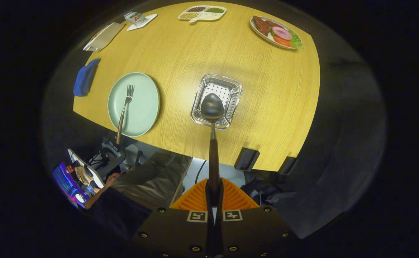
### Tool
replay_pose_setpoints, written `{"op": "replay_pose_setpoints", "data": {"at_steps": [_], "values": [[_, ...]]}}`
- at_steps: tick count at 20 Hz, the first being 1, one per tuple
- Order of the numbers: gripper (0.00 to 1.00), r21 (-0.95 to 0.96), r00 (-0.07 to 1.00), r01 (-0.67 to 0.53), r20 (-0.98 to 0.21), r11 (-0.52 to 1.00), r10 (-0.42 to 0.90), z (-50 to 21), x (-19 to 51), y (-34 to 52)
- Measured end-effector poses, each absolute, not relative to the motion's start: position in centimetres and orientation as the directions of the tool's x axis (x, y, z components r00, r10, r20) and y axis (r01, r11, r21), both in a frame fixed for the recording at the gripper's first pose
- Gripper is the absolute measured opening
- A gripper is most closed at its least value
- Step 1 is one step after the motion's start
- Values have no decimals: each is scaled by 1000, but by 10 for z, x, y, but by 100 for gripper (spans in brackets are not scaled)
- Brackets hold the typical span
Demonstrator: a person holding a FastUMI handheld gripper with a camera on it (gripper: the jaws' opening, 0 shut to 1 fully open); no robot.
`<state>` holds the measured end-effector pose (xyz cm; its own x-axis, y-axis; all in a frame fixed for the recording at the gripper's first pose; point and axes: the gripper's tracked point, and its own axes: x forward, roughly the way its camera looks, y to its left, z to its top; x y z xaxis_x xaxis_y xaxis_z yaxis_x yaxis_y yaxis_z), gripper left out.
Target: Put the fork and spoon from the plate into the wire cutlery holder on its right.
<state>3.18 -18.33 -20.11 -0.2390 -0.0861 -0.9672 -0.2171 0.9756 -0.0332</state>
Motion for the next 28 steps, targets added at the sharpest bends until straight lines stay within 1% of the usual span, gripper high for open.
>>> {"op": "replay_pose_setpoints", "data": {"at_steps": [4, 8, 10, 11, 12, 13, 14, 16, 20, 21, 24, 26, 28], "values": [[1, -21, -291, -210, -953, 977, -83, -213, 45, -183], [1, -36, -334, -219, -936, 975, -109, -222, 53, -186], [1, -28, -354, -201, -930, 979, -99, -227, 57, -184], [5, -23, -357, -191, -930, 981, -91, -229, 59, -183], [5, -22, -350, -193, -932, 981, -90, -229, 65, -183], [9, -29, -344, -188, -934, 982, -94, -232, 68, -184], [9, -34, -335, -181, -938, 983, -94, -229, 73, -185], [13, -43, -299, -189, -949, 981, -99, -227, 81, -189], [15, -25, -225, -126, -973, 992, -53, -201, 89, -189], [16, -19, -177, -114, -984, 993, -39, -193, 92, -187], [16, -37, 3, -132, -999, 990, -37, -160, 101, -178], [16, -1, 72, -128, -997, 992, 8, -141, 92, -153], [16, 20, 118, -148, -992, 989, 38, -128, 78, -136]]}}
